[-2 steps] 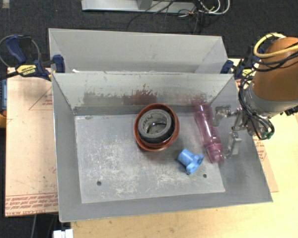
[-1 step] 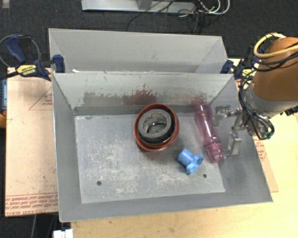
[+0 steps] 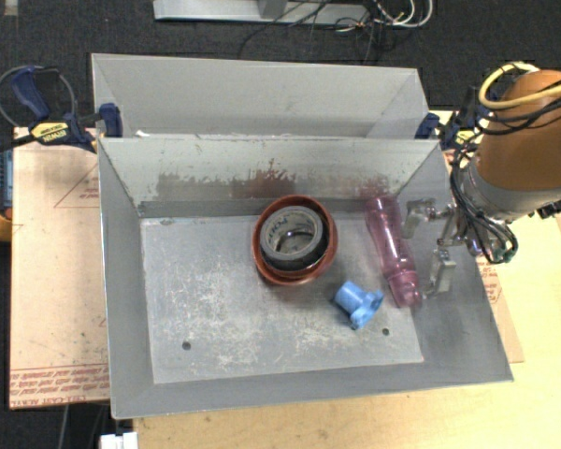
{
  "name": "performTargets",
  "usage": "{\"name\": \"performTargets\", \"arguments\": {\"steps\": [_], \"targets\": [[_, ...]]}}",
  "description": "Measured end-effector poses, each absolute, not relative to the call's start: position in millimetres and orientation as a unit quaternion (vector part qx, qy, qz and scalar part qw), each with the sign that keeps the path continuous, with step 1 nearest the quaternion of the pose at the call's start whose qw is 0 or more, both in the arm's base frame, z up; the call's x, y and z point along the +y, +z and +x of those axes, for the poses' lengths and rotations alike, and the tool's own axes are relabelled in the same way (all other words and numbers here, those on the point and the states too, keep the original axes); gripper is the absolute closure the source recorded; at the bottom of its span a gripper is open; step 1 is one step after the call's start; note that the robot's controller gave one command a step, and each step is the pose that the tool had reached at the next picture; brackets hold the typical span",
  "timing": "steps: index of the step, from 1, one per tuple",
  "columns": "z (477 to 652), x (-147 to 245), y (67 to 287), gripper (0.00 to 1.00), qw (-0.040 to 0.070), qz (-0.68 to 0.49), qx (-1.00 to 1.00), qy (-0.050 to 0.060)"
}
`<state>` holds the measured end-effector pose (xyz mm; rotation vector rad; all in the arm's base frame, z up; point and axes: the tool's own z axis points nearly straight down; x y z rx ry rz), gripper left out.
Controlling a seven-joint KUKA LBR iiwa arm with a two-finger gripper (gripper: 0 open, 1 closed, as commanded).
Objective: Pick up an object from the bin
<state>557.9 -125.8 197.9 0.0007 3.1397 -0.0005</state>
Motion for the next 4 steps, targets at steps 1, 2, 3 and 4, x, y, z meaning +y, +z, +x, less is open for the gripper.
{"name": "performTargets", "arguments": {"steps": [1,2,3,4], "targets": [[572.3,-142.8,128.7,0.0,-0.001,-0.046,0.999,0.001],[562.8,-129.2,203.1,0.0,0.011,-0.008,1.0,-0.002],[568.8,-131.8,177.0,0.0,0.011,-0.016,1.0,-0.002],[550.6,-110.1,277.6,1.0,0.013,-0.128,0.992,-0.003]]}}
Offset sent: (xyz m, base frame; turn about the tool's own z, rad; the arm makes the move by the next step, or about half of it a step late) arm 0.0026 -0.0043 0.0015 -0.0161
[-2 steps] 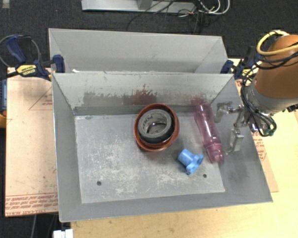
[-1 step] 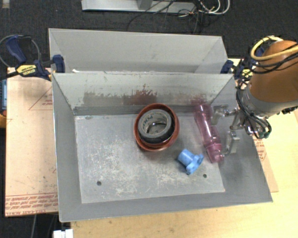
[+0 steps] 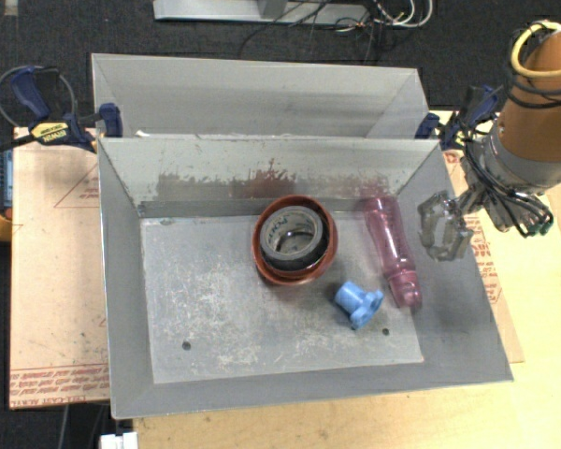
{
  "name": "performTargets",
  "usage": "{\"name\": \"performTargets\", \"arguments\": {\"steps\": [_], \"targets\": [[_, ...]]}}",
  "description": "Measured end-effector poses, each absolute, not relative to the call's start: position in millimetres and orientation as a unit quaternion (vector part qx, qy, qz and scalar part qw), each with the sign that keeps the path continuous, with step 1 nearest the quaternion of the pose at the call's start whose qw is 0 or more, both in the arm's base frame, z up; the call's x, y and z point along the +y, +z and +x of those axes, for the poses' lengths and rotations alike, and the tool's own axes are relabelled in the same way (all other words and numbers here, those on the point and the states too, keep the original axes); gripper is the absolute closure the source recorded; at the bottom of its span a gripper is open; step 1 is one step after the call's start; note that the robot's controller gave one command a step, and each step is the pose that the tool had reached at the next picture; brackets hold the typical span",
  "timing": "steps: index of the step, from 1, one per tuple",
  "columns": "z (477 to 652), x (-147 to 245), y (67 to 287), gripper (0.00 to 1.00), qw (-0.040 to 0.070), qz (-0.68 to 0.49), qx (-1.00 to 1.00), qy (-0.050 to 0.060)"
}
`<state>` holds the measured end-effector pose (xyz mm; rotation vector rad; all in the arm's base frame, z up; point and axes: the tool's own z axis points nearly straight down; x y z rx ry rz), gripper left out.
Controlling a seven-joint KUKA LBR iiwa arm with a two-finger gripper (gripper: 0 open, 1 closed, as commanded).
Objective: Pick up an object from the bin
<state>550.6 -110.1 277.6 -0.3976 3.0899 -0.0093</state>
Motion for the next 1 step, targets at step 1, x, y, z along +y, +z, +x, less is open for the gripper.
{"name": "performTargets", "arguments": {"steps": [1], "targets": [[550.3,-110.3,277.3,1.0,0.013,-0.127,0.992,-0.003]]}}
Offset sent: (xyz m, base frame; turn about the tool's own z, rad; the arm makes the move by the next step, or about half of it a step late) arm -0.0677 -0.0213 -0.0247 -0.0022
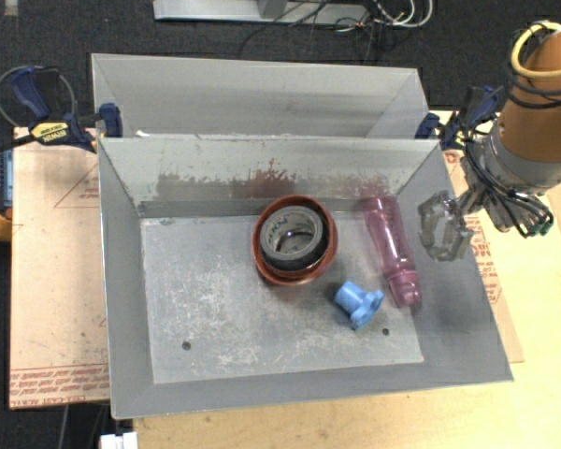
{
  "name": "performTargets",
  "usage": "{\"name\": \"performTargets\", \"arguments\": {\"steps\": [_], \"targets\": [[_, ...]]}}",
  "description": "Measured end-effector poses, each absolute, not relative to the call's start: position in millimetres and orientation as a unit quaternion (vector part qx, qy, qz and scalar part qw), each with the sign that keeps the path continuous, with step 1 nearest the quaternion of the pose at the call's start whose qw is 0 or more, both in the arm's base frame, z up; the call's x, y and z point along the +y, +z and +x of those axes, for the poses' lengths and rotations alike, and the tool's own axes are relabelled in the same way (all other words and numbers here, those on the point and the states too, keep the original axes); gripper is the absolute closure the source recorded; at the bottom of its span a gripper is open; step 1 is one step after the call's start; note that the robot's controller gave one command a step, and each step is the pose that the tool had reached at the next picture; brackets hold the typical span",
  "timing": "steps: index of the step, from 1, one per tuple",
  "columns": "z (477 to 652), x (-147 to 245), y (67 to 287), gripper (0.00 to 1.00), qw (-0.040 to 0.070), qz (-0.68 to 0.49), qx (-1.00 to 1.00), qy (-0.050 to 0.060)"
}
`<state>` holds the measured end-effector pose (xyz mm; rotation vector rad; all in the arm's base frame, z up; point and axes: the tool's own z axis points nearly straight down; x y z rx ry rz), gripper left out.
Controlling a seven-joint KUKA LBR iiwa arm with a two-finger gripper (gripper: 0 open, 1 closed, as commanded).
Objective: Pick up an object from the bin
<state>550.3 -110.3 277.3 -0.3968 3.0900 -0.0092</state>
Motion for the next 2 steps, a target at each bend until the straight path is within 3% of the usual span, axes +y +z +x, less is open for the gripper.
{"name": "performTargets", "arguments": {"steps": [1,2], "targets": [[483.1,-131.5,252.1,0.0,0.013,-0.126,0.992,-0.003],[483.5,-131.1,252.5,0.0,0.014,-0.127,0.992,-0.003]]}}
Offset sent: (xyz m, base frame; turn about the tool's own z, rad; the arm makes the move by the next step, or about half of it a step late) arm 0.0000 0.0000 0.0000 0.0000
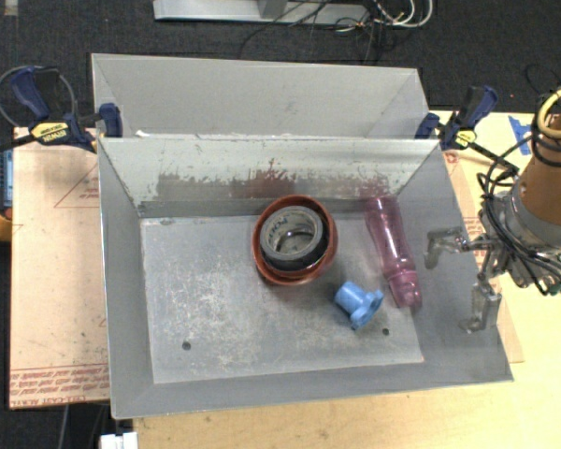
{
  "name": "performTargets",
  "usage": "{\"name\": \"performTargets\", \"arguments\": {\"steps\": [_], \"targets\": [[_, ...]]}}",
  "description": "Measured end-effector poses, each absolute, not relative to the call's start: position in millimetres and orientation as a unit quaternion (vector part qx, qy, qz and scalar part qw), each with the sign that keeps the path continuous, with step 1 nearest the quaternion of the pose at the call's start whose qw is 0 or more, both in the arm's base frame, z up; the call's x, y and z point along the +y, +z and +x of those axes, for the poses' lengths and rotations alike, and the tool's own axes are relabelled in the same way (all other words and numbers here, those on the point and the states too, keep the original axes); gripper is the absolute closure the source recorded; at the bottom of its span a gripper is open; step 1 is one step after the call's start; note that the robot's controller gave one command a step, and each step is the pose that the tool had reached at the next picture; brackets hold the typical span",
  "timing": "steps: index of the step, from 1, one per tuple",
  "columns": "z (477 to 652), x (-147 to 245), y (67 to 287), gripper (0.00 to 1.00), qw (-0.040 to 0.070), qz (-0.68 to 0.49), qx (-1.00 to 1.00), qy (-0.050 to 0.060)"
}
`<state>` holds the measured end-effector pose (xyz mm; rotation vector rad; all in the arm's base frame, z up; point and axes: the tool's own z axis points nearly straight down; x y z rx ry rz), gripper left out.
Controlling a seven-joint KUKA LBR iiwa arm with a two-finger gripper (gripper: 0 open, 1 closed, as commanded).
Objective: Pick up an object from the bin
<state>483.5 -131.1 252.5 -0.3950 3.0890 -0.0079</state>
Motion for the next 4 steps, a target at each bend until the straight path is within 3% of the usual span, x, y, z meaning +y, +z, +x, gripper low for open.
{"name": "performTargets", "arguments": {"steps": [3,4], "targets": [[488.1,-144.9,271.1,0.0,0.016,-0.149,0.989,-0.003],[498.3,-140.0,287.6,0.0,0.018,-0.17,0.985,-0.003]]}}
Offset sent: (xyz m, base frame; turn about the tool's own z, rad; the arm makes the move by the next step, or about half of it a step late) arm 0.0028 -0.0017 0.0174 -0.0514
